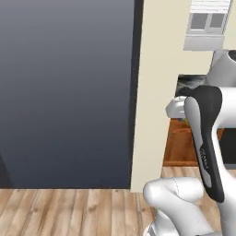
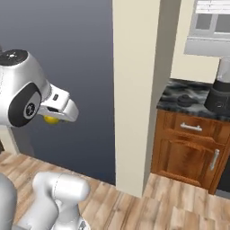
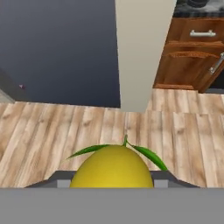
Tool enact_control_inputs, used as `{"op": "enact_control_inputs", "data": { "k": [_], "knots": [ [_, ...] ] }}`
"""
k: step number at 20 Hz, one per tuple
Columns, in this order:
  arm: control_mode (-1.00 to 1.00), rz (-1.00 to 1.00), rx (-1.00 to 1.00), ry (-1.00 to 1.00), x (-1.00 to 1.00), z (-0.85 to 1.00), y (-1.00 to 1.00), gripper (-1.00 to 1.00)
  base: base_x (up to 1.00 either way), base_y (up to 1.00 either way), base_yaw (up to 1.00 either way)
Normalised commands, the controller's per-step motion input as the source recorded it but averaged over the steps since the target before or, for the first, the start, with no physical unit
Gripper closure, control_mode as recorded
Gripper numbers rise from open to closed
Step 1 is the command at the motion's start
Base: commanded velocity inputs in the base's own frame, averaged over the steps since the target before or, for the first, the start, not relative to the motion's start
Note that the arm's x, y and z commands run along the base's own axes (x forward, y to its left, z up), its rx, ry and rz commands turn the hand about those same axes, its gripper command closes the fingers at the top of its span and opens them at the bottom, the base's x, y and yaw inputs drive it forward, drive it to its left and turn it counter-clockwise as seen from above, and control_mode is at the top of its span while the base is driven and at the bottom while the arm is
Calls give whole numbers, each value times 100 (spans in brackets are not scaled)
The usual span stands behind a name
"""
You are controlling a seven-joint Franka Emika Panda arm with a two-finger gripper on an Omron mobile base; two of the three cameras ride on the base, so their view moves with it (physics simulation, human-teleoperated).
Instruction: Grab the lime and lemon from the fridge, place them in the blender, close the lid, and turn on the blender to create a marinade.
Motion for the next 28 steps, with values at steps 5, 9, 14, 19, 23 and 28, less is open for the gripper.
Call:
{"op": "enact_control_inputs", "data": {
  "k": [5, 9, 14, 19, 23, 28],
  "knots": [
    [100, 0, 0, 0, 0, 0, 0, 100, -1, -51, -38],
    [100, 0, 0, 0, 0, 0, 0, 100, 0, -93, -20],
    [100, 0, 0, 0, 0, 0, 0, 100, 5, -100, -13],
    [100, 0, 0, 0, 0, 0, 0, 100, 34, -99, -1],
    [100, 0, 0, 0, 0, 0, 0, 100, 66, -78, 8],
    [100, 0, 0, 0, 0, 0, 0, 100, 79, -33, 19]
  ]
}}
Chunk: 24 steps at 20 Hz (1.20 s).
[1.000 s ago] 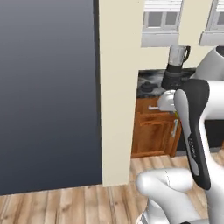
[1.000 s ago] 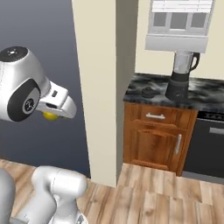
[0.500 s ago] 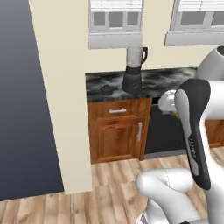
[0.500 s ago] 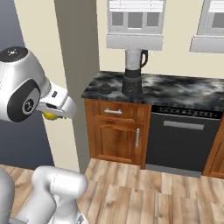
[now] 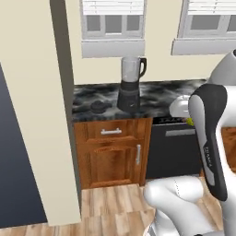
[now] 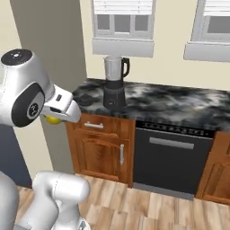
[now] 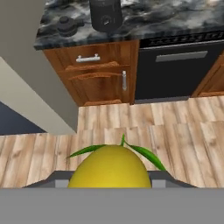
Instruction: Grab the lime and lemon from the fridge, place them in the blender, close the lid, and turn on the blender to create a marinade.
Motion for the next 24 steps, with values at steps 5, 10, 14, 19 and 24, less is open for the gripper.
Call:
{"op": "enact_control_inputs", "data": {
  "k": [5, 10, 14, 19, 24],
  "knots": [
    [100, 0, 0, 0, 0, 0, 0, 100, 77, -8, 22],
    [100, 0, 0, 0, 0, 0, 0, 100, 64, -14, 24],
    [100, 0, 0, 0, 0, 0, 0, 100, 58, -25, 24],
    [100, 0, 0, 0, 0, 0, 0, 100, 56, -30, 22],
    [100, 0, 0, 0, 0, 0, 0, 100, 49, -38, 17]
  ]
}}
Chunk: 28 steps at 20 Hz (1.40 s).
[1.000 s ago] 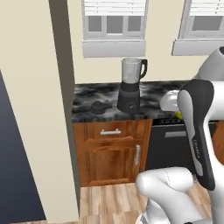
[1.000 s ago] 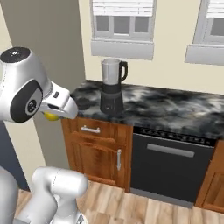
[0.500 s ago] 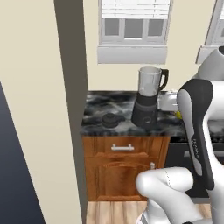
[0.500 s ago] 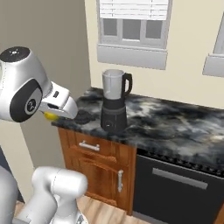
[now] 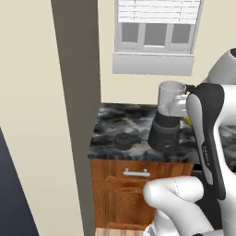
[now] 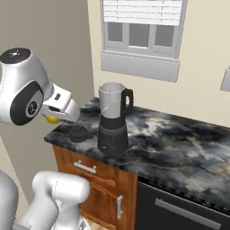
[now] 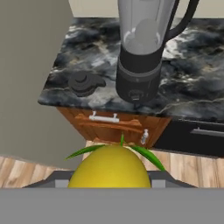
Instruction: Grab the lime and lemon from the fridge, place them in the blender, close the lid, and turn on the blender to create a marinade.
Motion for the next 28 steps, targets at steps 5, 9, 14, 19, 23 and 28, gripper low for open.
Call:
{"op": "enact_control_inputs", "data": {
  "k": [5, 9, 14, 19, 23, 28],
  "knots": [
    [100, 0, 0, 0, 0, 0, 0, 100, 39, -32, 13],
    [100, 0, 0, 0, 0, 0, 0, 100, 15, -34, 8],
    [-100, 0, 0, -2, 0, 0, 0, 100, 2, -5, 0],
    [-100, 0, 0, -1, 2, 0, 0, 100, 0, 0, 0],
    [-100, 0, 0, 0, 0, 0, 0, 100, 0, 0, 0],
    [-100, 0, 0, 0, 0, 0, 0, 100, 0, 0, 0]
  ]
}}
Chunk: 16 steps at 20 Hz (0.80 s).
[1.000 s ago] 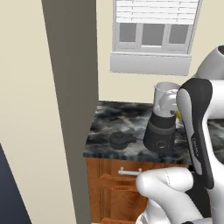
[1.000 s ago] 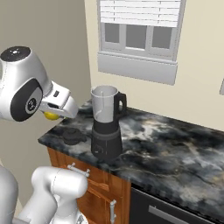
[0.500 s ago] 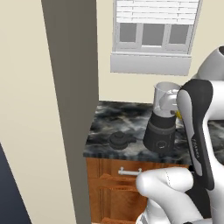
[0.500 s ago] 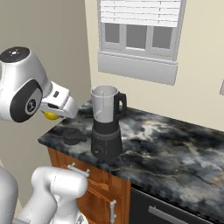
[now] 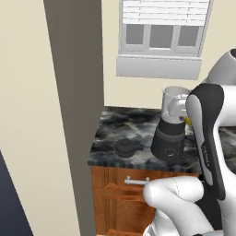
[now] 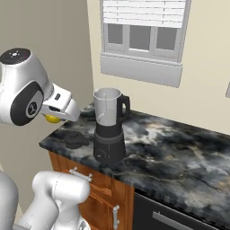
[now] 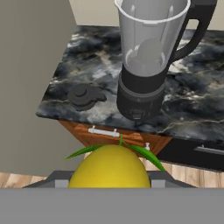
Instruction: Grab the lime and lemon from the fridge, place them in the blender, close the lid, and turn on the blender to create a marinade.
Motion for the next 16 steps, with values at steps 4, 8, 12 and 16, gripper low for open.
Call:
{"op": "enact_control_inputs", "data": {
  "k": [4, 8, 12, 16],
  "knots": [
    [-100, 0, 0, -1, 0, 9, 0, 100, 0, 0, 0],
    [-100, 0, 0, -9, 0, 30, -1, 100, 0, 0, 0],
    [-100, 0, 0, -13, 0, 45, 0, 100, 0, 0, 0],
    [-100, 0, 0, -19, 0, 50, 0, 100, 0, 0, 0]
  ]
}}
